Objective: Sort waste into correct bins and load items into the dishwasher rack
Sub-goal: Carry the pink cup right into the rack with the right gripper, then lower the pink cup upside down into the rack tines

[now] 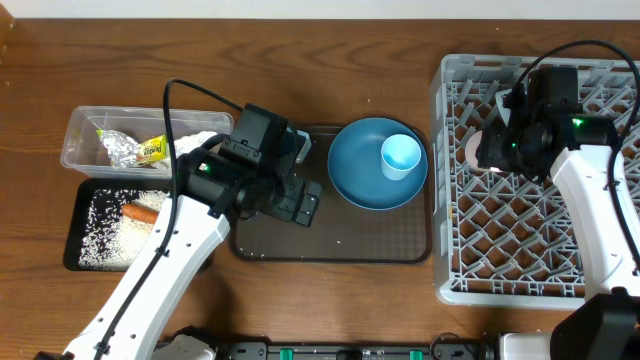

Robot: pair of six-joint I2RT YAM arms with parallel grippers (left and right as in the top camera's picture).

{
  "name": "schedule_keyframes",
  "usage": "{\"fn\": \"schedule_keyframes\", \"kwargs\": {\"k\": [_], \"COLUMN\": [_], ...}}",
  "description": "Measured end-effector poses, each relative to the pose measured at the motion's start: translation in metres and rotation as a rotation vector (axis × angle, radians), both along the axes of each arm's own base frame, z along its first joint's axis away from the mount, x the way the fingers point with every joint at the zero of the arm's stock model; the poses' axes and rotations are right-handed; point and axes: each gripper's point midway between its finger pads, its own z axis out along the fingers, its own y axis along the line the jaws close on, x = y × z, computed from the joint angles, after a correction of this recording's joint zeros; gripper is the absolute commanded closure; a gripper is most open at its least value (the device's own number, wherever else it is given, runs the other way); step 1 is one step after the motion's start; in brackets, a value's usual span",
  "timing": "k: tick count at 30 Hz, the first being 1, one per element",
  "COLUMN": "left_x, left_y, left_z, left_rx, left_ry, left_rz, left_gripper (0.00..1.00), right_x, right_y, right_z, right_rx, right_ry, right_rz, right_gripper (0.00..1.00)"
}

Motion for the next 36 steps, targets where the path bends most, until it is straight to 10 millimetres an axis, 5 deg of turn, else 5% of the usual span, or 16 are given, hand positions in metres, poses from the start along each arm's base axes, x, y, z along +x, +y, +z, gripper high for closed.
{"fn": "schedule_keyframes", "kwargs": {"k": [12,21,25,32,36], "left_x": [0.0,0.0,0.0,0.0,0.0], "left_y": [0.0,0.0,0.0,0.0,0.0], "left_z": [0.0,0.0,0.0,0.0,0.0], "left_rx": [0.0,0.0,0.0,0.0,0.0], "left_ry": [0.0,0.0,0.0,-0.001,-0.001], "left_rz": [0.0,0.0,0.0,0.0,0.0], "left_gripper": [0.0,0.0,0.0,0.0,0.0], "right_x": [-0.004,-0.019,-0.038,-0.035,-0.031], "right_y": [-0.008,-0.009,-0.009,-0.009,-0.01], "right_z": [-0.009,0.028,0.026,0.019,0.004], "right_rx": [-0.049,-0.053,-0.043,-0.03,-0.033], "right_ry": [0.045,0.094,0.17,0.163,0.151], "right_rz": [0.005,-0.008,-0.04,-0.093,-0.101], "right_gripper": [0.18,0.36,0.49,0.22,0.17]}}
